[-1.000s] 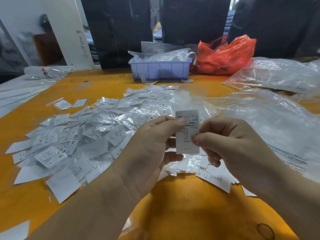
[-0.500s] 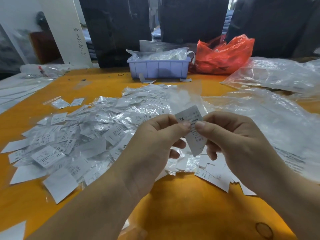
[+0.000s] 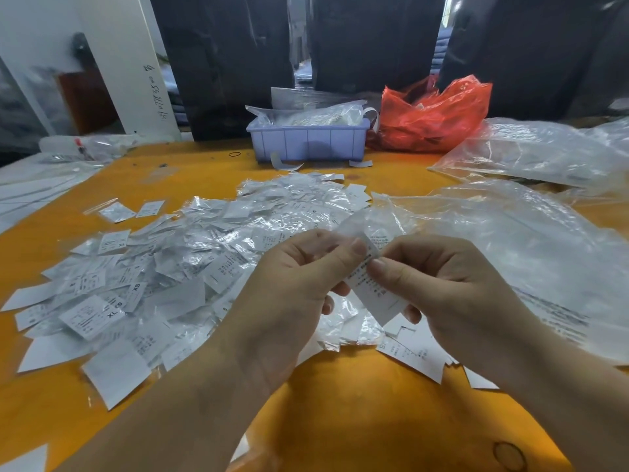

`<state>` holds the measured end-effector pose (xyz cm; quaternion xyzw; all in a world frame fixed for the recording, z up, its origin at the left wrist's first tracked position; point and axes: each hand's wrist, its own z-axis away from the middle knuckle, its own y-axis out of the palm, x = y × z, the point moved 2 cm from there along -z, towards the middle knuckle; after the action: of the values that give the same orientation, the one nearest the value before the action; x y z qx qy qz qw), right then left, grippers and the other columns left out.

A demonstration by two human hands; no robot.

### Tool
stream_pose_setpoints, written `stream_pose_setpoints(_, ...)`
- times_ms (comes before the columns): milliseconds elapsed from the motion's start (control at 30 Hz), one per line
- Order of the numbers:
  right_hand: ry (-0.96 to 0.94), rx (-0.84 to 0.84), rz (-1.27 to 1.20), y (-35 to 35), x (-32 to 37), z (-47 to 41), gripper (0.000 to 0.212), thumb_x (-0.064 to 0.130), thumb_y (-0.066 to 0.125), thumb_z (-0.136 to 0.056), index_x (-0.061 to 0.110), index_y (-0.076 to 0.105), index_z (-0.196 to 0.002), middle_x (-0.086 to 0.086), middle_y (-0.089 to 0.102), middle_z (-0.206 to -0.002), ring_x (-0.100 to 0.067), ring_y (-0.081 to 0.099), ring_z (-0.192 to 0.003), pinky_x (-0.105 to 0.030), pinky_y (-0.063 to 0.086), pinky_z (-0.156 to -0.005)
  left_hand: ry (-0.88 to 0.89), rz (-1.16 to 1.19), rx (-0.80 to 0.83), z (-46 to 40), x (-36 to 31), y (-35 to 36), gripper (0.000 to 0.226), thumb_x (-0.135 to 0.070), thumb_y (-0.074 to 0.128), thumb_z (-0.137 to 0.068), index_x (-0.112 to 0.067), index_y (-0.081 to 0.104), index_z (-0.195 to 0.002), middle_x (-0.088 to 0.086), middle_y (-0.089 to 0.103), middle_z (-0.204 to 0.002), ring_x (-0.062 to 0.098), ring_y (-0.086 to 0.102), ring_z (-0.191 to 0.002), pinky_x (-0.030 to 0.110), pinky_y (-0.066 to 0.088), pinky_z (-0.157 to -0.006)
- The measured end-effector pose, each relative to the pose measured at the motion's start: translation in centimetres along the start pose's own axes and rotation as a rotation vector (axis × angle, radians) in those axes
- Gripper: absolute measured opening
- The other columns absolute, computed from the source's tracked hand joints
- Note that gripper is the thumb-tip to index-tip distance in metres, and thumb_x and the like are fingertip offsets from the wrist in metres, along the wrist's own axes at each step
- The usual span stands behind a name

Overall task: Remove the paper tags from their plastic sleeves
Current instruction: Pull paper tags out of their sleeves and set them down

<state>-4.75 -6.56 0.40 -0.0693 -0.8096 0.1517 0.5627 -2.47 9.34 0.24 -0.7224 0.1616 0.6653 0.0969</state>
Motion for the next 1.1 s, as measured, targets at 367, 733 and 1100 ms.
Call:
stream_pose_setpoints(367, -0.020, -0.006, 0.043, 0.2, 0.2, 0.0, 0.026, 0.042, 0.057, -0.081, 0.020, 0.072, -0.077, -0.010, 0.059, -0.068, -0.027, 0.051, -0.060, -0.029, 0.040, -0.050, -0.078, 0.012, 0.020, 0.0, 0.1, 0.2, 0.026, -0.044, 0.074, -0.064, -0.021, 0.076, -0.076, -0.006, 0.061, -0.070, 0.007, 0.050, -0.066, 0.023, 0.038, -0.060)
stream_pose_setpoints(733, -0.019, -0.053, 0.103, -0.7, -0.1, -0.2, 0.023, 0.032, 0.058, -0.076, 0.012, 0.064, -0.065, -0.016, 0.055, -0.067, -0.033, 0.051, -0.066, -0.030, 0.037, -0.054, 0.092, -0.151, -0.108, 0.2, -0.3, -0.2, 0.022, -0.050, 0.070, -0.076, -0.030, 0.073, -0.086, -0.014, 0.065, -0.068, -0.003, 0.056, -0.064, 0.019, 0.046, -0.063)
stream_pose_setpoints(1100, -0.007, -0.081, 0.054, -0.7, 0.3, -0.2, 0.027, 0.038, 0.058, -0.077, 0.014, 0.058, -0.065, -0.010, 0.049, -0.064, -0.017, 0.045, -0.059, -0.023, 0.037, -0.051, -0.020, 0.160, -0.020, -0.1, 0.4, -0.3, 0.018, -0.032, 0.081, -0.067, -0.021, 0.078, -0.080, 0.004, 0.069, -0.073, 0.012, 0.065, -0.067, 0.022, 0.054, -0.061)
